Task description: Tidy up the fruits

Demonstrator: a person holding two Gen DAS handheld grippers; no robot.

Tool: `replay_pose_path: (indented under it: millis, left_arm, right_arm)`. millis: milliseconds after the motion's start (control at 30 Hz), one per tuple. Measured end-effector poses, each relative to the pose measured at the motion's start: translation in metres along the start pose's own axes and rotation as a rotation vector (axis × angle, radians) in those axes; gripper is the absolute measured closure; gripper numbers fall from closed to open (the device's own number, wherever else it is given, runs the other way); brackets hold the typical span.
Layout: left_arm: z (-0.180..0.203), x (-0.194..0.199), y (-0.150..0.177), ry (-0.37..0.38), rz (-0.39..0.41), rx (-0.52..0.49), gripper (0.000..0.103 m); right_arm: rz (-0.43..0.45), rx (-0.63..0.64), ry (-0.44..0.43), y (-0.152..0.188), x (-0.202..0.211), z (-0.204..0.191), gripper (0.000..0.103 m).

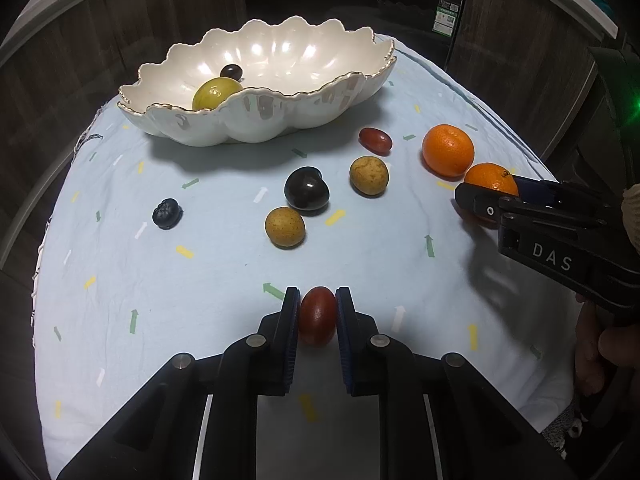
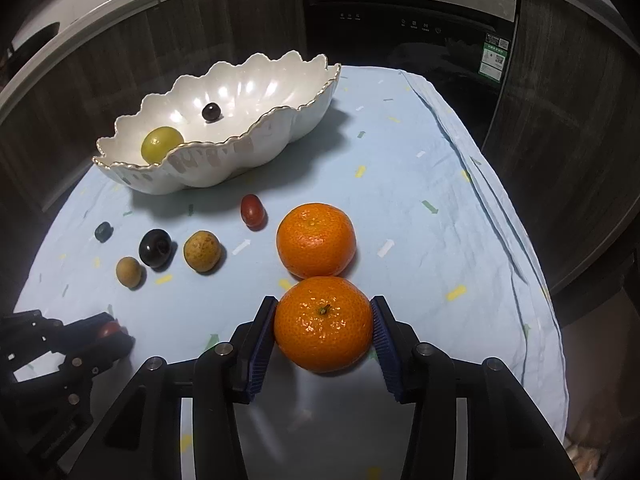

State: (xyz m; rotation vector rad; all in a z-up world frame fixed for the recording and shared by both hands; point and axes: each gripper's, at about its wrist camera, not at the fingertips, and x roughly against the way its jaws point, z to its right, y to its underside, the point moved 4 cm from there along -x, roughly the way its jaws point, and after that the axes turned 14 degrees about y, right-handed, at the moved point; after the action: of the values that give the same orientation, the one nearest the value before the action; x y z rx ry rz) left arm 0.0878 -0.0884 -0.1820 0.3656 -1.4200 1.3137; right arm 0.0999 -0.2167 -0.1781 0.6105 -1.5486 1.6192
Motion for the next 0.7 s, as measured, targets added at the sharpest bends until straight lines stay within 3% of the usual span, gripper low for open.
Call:
replay_pose_path:
  millis: [700]
  left_arm:
    - [-0.012,0.023,-0.013,-0.031,0.079,0.034,0.084]
  right_arm:
    - [0.054,0.032,0.006,-0.006,0.021,-0.007,0.056]
